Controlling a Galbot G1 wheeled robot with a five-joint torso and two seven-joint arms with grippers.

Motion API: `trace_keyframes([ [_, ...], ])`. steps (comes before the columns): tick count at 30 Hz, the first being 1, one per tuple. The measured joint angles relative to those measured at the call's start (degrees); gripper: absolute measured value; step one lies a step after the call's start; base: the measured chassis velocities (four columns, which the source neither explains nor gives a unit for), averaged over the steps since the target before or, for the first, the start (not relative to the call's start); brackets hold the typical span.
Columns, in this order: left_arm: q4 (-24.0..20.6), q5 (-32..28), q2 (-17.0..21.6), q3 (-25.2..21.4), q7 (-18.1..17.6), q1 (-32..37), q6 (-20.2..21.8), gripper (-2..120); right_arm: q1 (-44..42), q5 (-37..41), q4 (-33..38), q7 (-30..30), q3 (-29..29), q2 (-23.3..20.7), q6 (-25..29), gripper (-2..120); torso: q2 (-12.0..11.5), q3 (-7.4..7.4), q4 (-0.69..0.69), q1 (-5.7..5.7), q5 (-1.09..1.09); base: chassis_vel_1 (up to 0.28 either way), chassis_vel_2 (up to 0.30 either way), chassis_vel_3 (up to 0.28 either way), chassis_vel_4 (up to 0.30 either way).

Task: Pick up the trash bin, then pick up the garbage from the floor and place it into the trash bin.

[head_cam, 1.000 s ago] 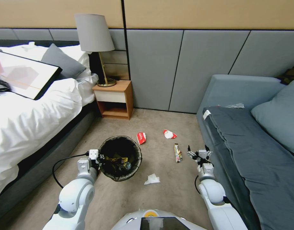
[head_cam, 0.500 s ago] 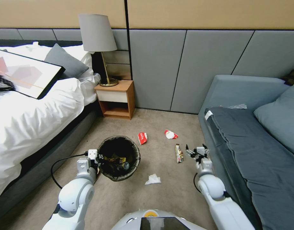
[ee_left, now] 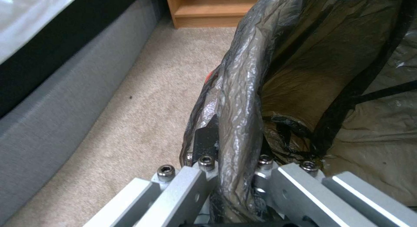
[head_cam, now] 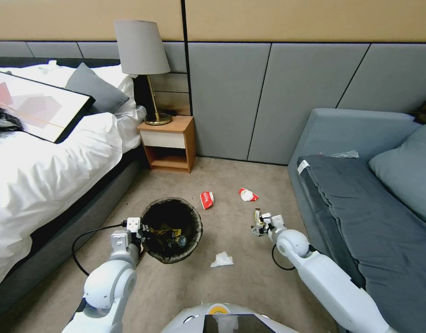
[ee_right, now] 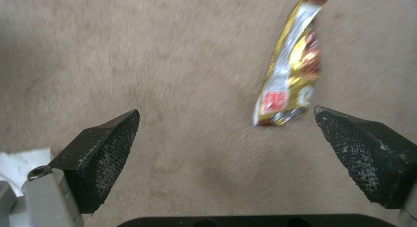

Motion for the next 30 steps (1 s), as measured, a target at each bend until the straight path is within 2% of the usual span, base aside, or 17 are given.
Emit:
trace_keyframes([
  [11,1.50,0.19,0.03,0.26,0.27,-0.90,0.00,0,-0.44,-8.32,-2.14,-7.91,-5.13,0.11,0.34,100,0.00,-0.01,0.00,0.00,-0.01,0.000,0.000,0.000,0.000],
  [23,1.97,0.20,0.35,-0.25,0.44,-0.77,0.00,0,4.74,-9.22,-4.48,-8.76,-15.37,1.59,0.47,100,0.00,0.00,0.01,0.00,-0.01,0.000,0.000,0.000,0.000],
  [30,2.48,0.55,-0.07,0.14,0.64,-0.99,0.00,0,11.60,-9.21,-6.30,-10.28,-22.54,1.66,0.51,100,0.00,0.00,0.00,0.00,-0.01,0.000,0.000,0.000,0.000],
])
